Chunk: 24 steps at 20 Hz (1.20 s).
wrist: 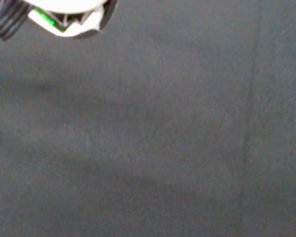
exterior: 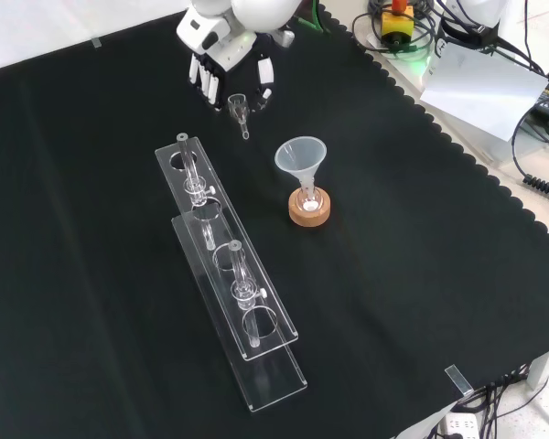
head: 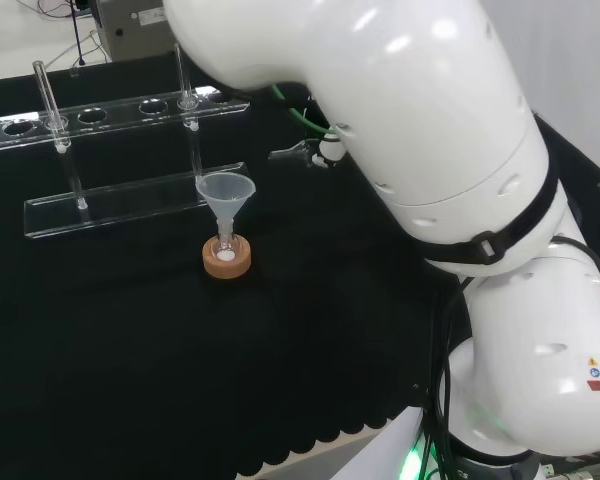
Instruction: Put the weighing funnel back on the table.
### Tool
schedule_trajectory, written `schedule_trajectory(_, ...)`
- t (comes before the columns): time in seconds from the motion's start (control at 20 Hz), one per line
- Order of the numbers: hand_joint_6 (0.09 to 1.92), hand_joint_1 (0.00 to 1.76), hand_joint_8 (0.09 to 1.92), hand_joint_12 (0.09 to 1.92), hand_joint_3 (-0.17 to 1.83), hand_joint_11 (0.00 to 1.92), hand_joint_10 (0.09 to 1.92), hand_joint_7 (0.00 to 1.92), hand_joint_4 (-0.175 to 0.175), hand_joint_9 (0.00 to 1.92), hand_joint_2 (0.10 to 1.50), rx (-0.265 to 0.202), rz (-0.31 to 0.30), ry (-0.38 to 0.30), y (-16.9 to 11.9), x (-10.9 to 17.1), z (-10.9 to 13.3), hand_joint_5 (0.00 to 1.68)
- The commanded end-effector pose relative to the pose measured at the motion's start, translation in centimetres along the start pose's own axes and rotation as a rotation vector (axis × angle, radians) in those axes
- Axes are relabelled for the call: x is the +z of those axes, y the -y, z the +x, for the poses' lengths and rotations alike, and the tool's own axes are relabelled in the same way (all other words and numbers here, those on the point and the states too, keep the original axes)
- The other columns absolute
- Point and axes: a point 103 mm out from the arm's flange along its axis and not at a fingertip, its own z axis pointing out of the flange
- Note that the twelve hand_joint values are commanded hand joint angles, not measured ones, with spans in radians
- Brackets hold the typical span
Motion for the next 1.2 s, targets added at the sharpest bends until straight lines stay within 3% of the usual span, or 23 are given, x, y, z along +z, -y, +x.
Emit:
schedule_trajectory(0.05, 0.94, 1.11, 0.64, 1.06, 0.85, 0.81, 0.3, 0.95, 0.175, 1.19, 0.6, -0.007, 0.014, 0.065, -1.8, 2.3, 0.2, 1.17)
schedule_trajectory(0.35, 0.94, 1.11, 0.64, 1.06, 0.85, 0.82, 0.3, 0.95, 0.175, 1.19, 0.6, -0.015, 0.02, 0.109, -2.8, 4.0, 0.9, 1.17)
schedule_trajectory(0.7, 0.94, 1.11, 0.64, 1.06, 0.85, 0.82, 0.3, 0.95, 0.175, 1.19, 0.6, -0.008, 0.028, 0.085, -3.8, 5.6, 0.9, 1.18)
schedule_trajectory(0.85, 0.94, 1.11, 0.64, 1.06, 0.85, 0.82, 0.3, 0.95, 0.175, 1.19, 0.6, -0.008, 0.037, 0.127, -4.2, 6.1, 1.2, 1.18)
schedule_trajectory(1.15, 0.94, 1.11, 0.64, 1.06, 0.85, 0.82, 0.3, 0.95, 0.175, 1.19, 0.6, -0.002, 0.04, 0.147, -4.8, 6.6, 1.4, 1.18)
schedule_trajectory(1.2, 0.94, 1.11, 0.64, 1.06, 0.85, 0.82, 0.3, 0.95, 0.175, 1.19, 0.6, -0.001, 0.044, 0.165, -5.0, 6.3, 2.5, 1.18)
